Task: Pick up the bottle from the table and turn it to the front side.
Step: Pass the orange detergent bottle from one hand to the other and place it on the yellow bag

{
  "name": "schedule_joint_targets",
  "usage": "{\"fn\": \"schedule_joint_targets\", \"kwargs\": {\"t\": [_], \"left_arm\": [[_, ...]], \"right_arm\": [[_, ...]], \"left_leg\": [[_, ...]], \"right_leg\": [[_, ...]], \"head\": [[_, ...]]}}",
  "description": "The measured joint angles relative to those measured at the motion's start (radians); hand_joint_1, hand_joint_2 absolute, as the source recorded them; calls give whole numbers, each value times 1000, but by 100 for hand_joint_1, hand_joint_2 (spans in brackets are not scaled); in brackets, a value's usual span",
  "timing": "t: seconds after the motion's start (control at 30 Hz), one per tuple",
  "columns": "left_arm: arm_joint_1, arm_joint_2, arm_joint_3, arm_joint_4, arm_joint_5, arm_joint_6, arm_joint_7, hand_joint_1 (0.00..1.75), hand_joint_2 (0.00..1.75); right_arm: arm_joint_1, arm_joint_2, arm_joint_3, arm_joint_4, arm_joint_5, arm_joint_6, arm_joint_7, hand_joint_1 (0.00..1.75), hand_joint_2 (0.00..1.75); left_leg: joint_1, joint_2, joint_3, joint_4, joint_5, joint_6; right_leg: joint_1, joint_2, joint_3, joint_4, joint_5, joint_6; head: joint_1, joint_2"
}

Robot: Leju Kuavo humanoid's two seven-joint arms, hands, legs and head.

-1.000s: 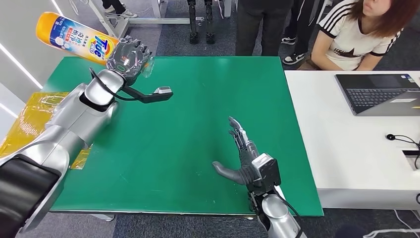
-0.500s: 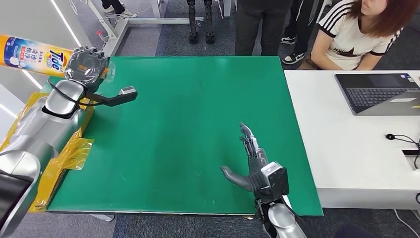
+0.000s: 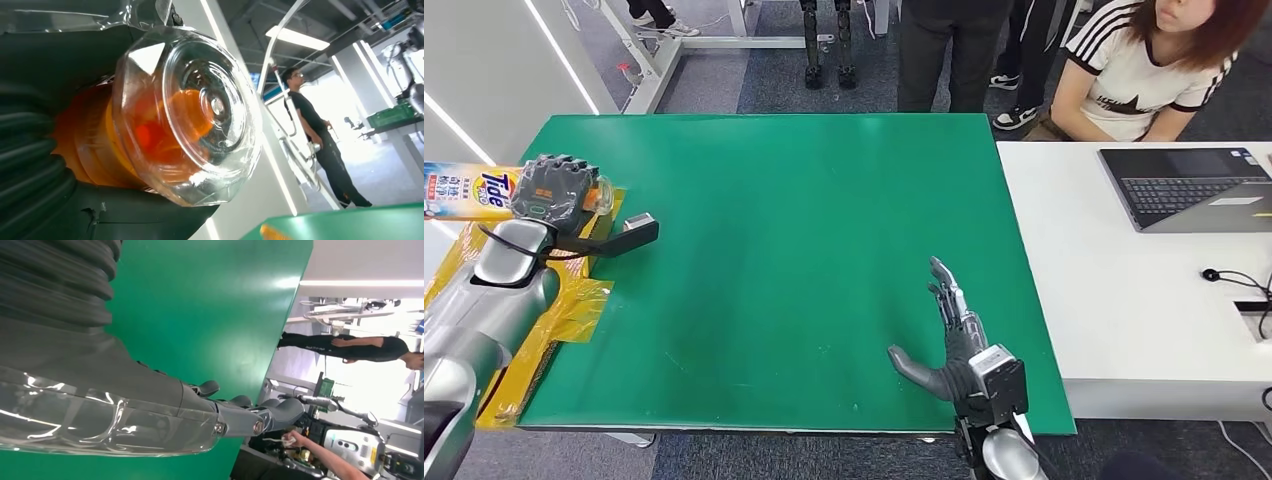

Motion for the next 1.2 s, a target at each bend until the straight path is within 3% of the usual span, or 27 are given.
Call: {"fn": "schedule_joint_targets", "kwargs": {"t": [0.57, 0.87, 1.2], "left_arm": [[188, 3, 89, -47, 6, 20, -19, 175, 175], [327, 35, 139, -220, 1, -64, -30, 175, 175], [394, 61, 159, -331, 12, -110, -50, 175, 175]], "right_arm": [[2, -10, -18, -50, 23, -11, 27, 0, 175], [-10, -10, -18, -48, 23, 2, 44, 0, 175], [-15, -10, -18, -42, 23, 7, 45, 0, 175]], "left_leg": [[0, 0, 0, 0, 0, 0], [0, 0, 0, 0, 0, 0], [0, -1, 0, 0, 0, 0]], "right_leg": [[0, 0, 0, 0, 0, 0], [0, 0, 0, 0, 0, 0], [0, -1, 0, 0, 0, 0]], "head": [[0, 0], [0, 0], [0, 0]]}}
